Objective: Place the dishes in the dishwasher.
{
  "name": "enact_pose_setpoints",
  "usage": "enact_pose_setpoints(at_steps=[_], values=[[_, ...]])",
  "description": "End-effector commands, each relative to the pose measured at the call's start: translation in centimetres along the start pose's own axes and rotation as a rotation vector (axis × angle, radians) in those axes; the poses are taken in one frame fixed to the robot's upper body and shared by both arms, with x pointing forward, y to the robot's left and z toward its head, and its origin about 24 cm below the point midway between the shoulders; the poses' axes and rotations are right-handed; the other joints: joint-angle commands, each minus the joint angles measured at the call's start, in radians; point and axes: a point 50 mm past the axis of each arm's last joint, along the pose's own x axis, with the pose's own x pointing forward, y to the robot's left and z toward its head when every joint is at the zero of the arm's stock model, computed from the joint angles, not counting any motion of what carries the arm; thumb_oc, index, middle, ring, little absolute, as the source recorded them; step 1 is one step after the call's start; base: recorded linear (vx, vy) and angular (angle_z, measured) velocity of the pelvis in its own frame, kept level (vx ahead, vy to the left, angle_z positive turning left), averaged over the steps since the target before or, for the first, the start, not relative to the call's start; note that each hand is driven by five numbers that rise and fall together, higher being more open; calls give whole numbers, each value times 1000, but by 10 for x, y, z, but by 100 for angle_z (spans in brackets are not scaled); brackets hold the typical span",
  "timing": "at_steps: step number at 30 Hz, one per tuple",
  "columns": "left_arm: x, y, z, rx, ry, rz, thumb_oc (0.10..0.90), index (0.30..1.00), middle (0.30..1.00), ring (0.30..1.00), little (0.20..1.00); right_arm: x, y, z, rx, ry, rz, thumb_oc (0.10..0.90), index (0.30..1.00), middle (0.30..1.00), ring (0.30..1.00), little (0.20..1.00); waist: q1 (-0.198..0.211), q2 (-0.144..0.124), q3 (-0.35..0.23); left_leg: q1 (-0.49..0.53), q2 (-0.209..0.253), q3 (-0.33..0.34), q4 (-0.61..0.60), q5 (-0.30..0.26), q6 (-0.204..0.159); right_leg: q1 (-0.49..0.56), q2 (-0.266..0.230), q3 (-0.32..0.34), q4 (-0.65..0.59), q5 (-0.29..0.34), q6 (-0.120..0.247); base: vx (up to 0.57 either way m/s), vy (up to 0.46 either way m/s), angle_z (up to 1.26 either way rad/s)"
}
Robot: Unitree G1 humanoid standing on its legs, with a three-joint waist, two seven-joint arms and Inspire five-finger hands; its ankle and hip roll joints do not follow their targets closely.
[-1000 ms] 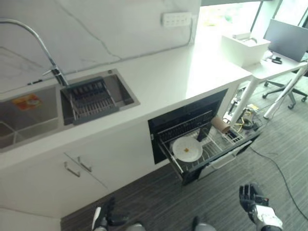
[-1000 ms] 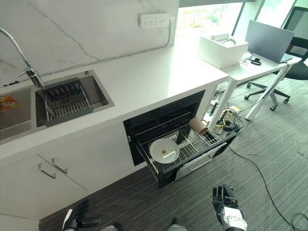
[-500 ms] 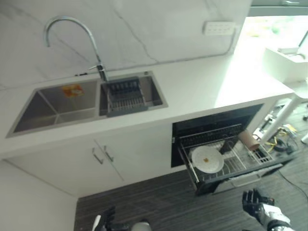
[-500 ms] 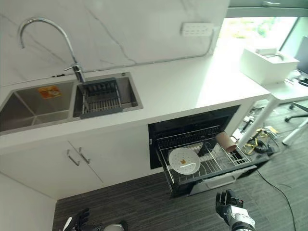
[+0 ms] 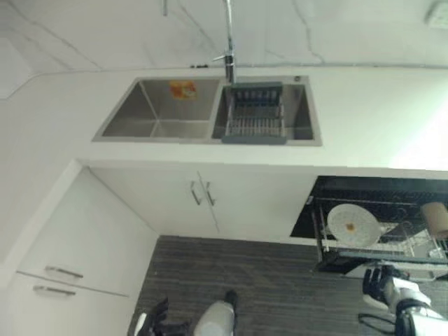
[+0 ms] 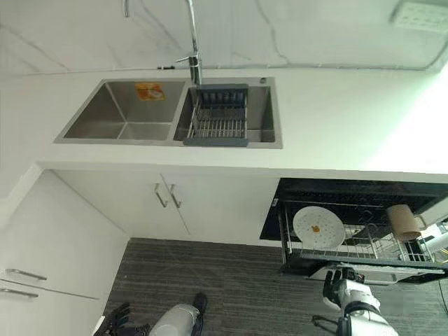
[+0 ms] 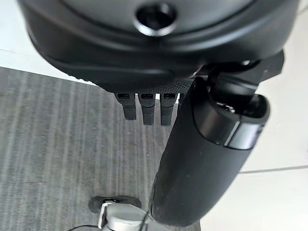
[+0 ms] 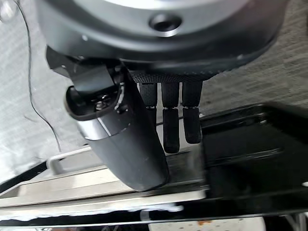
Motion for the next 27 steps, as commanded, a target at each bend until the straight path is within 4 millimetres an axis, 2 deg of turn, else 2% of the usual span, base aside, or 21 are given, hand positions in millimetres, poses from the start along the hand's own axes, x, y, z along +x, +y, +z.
enact_pose_setpoints(at_steps=[1, 4, 10, 13, 19, 23, 27], values=[[12, 23, 34, -6, -121, 77, 800, 900, 900, 900, 900, -49, 98, 14, 60, -16, 314, 400, 300, 300, 300, 300, 65, 9, -17, -4, 44, -33, 48, -70, -69, -9, -26, 44, 13, 4, 32, 98, 43, 64], [13, 27, 41, -49, -140, 91, 800, 900, 900, 900, 900, -67, 123, 21, 117, -17, 390, 400, 300, 300, 300, 300, 90, 21, 7, -39, 25, -52, 48, -55, -66, -19, -43, 25, 13, 19, 37, 70, 23, 40], [15, 33, 62, -64, -233, 93, 800, 900, 900, 900, 900, -99, 156, 42, 210, -59, 502, 400, 300, 300, 300, 300, 114, 41, 55, -95, -6, -72, 48, -42, -59, -46, -77, 12, 13, 50, 41, 61, -7, 18], [16, 39, 74, -78, -279, 94, 800, 900, 900, 900, 900, -151, 196, 66, 200, -202, 664, 400, 300, 300, 300, 300, 119, 72, 102, -161, -27, -76, 48, -26, -56, -106, -106, 34, 13, 74, 50, 44, 9, 23], [14, 46, 70, -107, -278, 98, 800, 900, 900, 900, 900, -195, 224, 74, 140, -305, 854, 400, 300, 300, 300, 300, 111, 91, 108, -199, -25, -50, 48, -22, -58, -153, -122, 58, 13, 77, 56, 5, 48, -4], [14, 46, 72, -131, -294, 92, 800, 900, 900, 900, 900, -209, 231, 76, 74, -366, 928, 400, 300, 300, 300, 300, 104, 93, 99, -197, -19, -36, 48, -27, -62, -163, -130, 61, 13, 81, 58, -4, 31, -5], [13, 44, 76, -119, -320, 65, 800, 900, 900, 900, 900, -204, 232, 68, -95, -392, 960, 400, 300, 300, 300, 300, 96, 81, 93, -192, -2, -21, 48, -32, -65, -170, -130, 63, 13, 86, 59, -35, -13, -6]])
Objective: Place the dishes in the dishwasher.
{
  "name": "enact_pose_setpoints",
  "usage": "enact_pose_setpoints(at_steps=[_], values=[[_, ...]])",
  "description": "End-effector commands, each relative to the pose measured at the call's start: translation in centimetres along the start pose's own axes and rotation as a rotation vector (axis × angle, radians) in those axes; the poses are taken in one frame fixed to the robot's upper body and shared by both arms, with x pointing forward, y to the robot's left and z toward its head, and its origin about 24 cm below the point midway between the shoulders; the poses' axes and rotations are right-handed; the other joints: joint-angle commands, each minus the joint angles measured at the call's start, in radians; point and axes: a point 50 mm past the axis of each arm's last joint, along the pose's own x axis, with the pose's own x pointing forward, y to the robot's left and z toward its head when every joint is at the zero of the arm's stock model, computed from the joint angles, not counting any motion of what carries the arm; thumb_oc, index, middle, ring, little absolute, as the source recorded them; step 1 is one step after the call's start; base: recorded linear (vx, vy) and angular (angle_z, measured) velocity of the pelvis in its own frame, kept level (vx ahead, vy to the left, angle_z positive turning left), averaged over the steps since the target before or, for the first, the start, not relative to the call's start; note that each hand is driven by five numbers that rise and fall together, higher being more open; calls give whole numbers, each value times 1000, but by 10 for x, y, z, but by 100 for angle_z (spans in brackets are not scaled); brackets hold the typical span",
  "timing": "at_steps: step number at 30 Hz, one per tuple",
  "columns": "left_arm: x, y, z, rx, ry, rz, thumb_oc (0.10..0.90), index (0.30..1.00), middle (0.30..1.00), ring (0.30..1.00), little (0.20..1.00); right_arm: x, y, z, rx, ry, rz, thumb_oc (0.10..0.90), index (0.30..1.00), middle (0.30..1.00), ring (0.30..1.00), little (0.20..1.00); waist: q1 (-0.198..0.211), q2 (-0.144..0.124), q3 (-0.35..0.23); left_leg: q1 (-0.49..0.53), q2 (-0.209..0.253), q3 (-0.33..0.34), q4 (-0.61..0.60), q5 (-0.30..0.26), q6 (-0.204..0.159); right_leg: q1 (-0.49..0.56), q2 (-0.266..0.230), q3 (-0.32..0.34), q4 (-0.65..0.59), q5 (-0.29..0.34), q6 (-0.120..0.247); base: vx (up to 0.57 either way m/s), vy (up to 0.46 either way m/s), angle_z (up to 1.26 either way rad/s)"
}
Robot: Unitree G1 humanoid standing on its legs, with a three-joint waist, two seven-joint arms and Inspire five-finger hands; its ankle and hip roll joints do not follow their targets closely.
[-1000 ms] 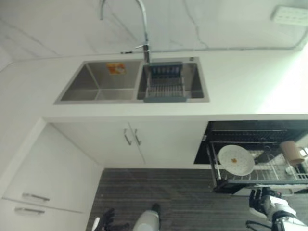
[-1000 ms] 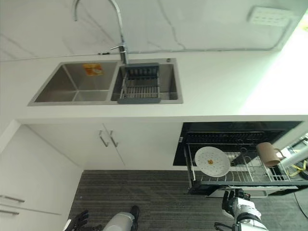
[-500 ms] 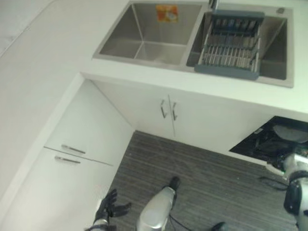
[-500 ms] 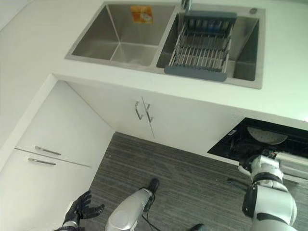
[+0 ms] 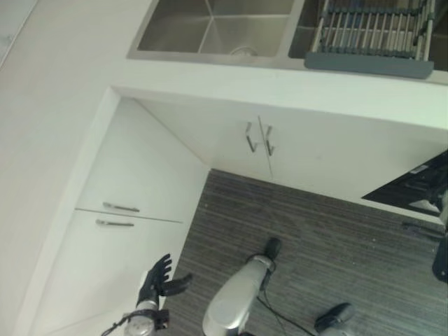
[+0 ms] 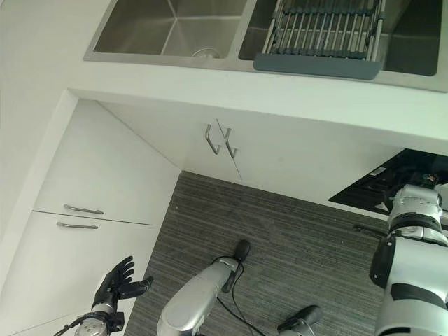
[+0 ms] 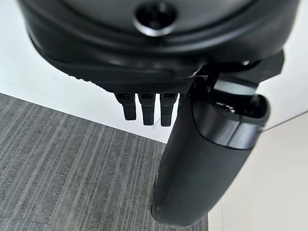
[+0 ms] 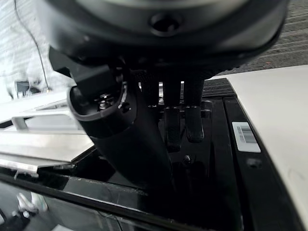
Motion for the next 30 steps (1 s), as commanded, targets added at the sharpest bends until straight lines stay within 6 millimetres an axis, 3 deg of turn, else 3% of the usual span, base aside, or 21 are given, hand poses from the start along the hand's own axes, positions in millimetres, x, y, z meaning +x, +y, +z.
enact_pose_setpoints(at_steps=[1, 2, 3, 4, 5, 9, 12, 15, 17, 20, 26, 29, 30], values=[[-8, 38, 1, 33, -47, 71, 800, 900, 900, 900, 900, -36, 80, 26, -203, -136, 466, 400, 300, 300, 300, 300, 23, -43, -111, 3, 124, 20, 8, -83, -133, -62, -27, 127, 41, 14, 19, -49, -44, -4], [-7, 38, 2, 31, -51, 71, 800, 900, 900, 900, 900, -33, 76, 22, -244, -128, 465, 469, 404, 404, 404, 404, 19, -48, -111, 6, 130, 25, 8, -85, -134, -63, -24, 129, 41, 15, 19, -47, -65, -5], [-7, 37, 3, 30, -55, 70, 800, 900, 900, 900, 900, -30, 71, 16, -279, -108, 473, 566, 549, 549, 549, 549, 16, -55, -111, 9, 137, 30, 8, -88, -135, -63, -22, 130, 41, 17, 19, -63, -80, -10], [-6, 36, 5, 38, -62, 63, 800, 900, 900, 900, 900, -28, 67, 10, -298, -82, 494, 762, 844, 844, 844, 844, 12, -63, -109, 14, 144, 35, 8, -89, -136, -63, -19, 132, 41, 18, 19, -68, -81, -16], [-5, 35, 7, 47, -68, 58, 800, 900, 900, 900, 900, -26, 64, 2, -314, -61, 511, 800, 900, 900, 900, 900, 8, -69, -108, 18, 151, 42, 8, -92, -136, -64, -16, 133, 41, 19, 19, -79, -82, -23], [2, 31, 15, 61, -102, 52, 800, 900, 900, 900, 900, -19, 38, -39, -469, 13, 575, 800, 900, 900, 900, 900, -20, -105, -113, 51, 183, 66, 8, -104, -135, -60, 10, 150, 41, 21, 16, -62, -82, -28], [7, 27, 29, 76, -146, 43, 800, 900, 900, 900, 900, -12, 3, -72, -529, 140, 558, 800, 900, 900, 900, 900, -47, -135, -115, 85, 211, 90, 8, -118, -133, -57, 30, 173, 41, 25, 16, -76, -92, -41], [11, 25, 40, 89, -186, 35, 800, 900, 900, 900, 900, -9, -23, -92, -567, 214, 549, 800, 900, 900, 900, 900, -68, -156, -118, 112, 236, 109, 8, -129, -131, -51, 54, 194, 41, 18, 15, -73, -79, -35], [15, 26, 49, 53, -208, 31, 800, 900, 900, 900, 900, -9, -50, -111, -635, 272, 540, 800, 900, 900, 900, 900, -96, -177, -131, 145, 260, 131, 8, -140, -131, -42, 81, 222, 41, 7, 11, -79, -58, -41], [17, 26, 49, 14, -192, 23, 800, 900, 900, 900, 900, -9, -74, -121, -655, 321, 525, 800, 900, 900, 900, 900, -118, -191, -143, 165, 279, 146, 8, -144, -132, -37, 96, 238, 41, -1, 9, -28, -18, -40], [20, 19, 36, -101, -94, -21, 800, 900, 900, 900, 900, -15, -152, -141, -761, 442, 488, 800, 900, 900, 900, 900, -184, -209, -194, 234, 318, 176, 8, -148, -133, -13, 134, 282, 41, -27, -5, 1, 28, -35], [21, 11, 29, -149, -52, -67, 800, 900, 900, 900, 900, -15, -181, -133, -914, 456, 471, 800, 900, 900, 900, 900, -211, -211, -209, 262, 329, 184, 8, -154, -136, -1, 147, 300, 41, -40, -16, 29, 62, -22], [20, 8, 24, -161, -32, -68, 800, 900, 900, 900, 900, -15, -200, -127, -986, 469, 461, 800, 900, 900, 900, 900, -222, -210, -218, 274, 332, 188, 8, -158, -137, 5, 154, 309, 41, -48, -20, 30, 62, -22]])
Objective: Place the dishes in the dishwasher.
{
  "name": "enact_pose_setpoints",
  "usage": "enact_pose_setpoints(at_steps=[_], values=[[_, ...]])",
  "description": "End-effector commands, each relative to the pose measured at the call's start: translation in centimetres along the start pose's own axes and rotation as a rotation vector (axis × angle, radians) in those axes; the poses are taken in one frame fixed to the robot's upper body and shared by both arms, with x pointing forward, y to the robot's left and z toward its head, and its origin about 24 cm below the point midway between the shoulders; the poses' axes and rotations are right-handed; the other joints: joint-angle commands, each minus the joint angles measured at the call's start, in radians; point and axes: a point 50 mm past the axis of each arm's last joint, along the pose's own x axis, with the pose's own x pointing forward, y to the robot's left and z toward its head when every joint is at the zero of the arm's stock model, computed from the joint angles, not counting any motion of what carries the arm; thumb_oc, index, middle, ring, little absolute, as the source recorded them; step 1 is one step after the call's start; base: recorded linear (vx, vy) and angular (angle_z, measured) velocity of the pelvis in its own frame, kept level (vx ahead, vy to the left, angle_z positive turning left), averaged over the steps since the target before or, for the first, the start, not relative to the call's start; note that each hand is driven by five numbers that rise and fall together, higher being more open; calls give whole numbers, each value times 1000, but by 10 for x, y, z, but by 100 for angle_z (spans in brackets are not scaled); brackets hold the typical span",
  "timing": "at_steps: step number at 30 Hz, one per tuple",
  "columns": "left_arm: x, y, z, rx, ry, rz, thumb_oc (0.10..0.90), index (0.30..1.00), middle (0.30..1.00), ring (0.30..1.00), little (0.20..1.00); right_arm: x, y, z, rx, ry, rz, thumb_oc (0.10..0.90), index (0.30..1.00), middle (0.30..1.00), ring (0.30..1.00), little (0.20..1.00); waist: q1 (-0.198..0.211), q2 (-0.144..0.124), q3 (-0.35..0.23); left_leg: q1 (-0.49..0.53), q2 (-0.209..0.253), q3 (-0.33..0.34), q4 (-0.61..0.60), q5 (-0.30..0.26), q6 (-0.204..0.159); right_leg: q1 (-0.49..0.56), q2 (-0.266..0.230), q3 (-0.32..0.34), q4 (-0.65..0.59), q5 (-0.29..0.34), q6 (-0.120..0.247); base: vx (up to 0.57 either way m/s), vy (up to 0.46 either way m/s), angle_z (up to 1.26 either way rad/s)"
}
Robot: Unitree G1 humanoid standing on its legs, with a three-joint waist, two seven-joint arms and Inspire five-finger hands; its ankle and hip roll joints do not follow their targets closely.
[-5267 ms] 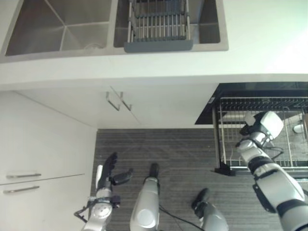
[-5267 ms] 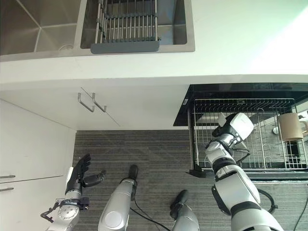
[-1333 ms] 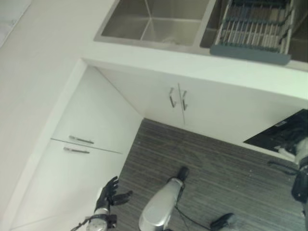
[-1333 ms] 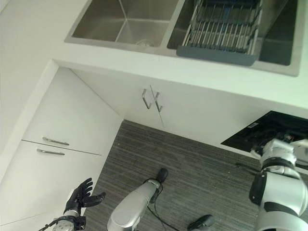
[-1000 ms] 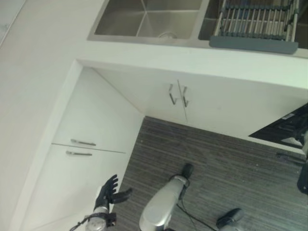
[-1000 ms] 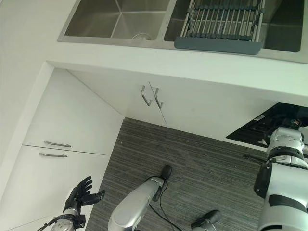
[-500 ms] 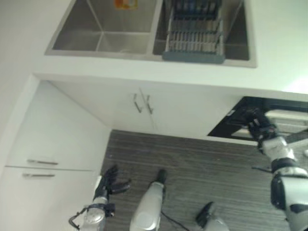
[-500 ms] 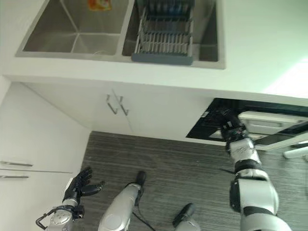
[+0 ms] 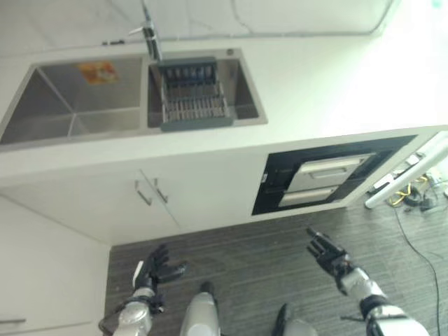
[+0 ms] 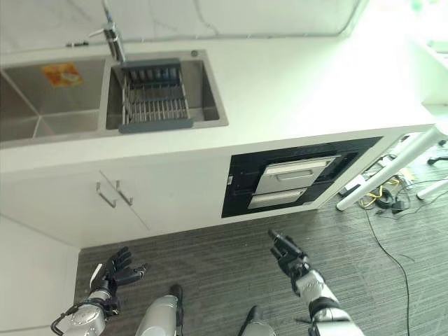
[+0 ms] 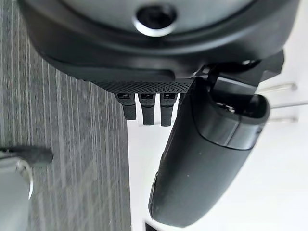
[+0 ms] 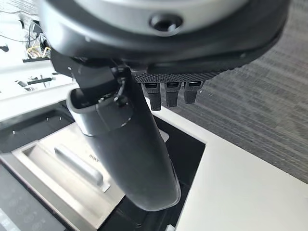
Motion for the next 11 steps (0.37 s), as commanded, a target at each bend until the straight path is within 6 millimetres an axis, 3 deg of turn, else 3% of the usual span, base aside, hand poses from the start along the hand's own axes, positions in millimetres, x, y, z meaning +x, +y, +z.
enact_pose_setpoints(at_steps=[1, 6, 11], values=[[0, 3, 9, -37, -54, -33, 800, 900, 900, 900, 900, -1, 16, 48, -229, -177, 112, 800, 900, 900, 900, 900, 20, 9, -41, 90, 85, -14, -51, -48, -65, 3, -31, 38, 56, -49, 54, 35, 51, -16], [0, 10, -9, -65, 65, 12, 800, 900, 900, 900, 900, -12, -23, 7, -612, -30, 18, 800, 900, 900, 900, 900, -20, -3, -77, 124, 94, -4, -51, -61, -71, 23, -10, 55, 56, -76, 39, 42, 8, -17], [-7, 18, -34, -33, 200, 41, 800, 900, 900, 900, 900, -23, -56, -23, -646, 119, -91, 800, 900, 900, 900, 900, -34, -6, -103, 148, 95, -4, -51, -71, -71, 42, 2, 55, 56, -93, 31, 60, -11, -2]])
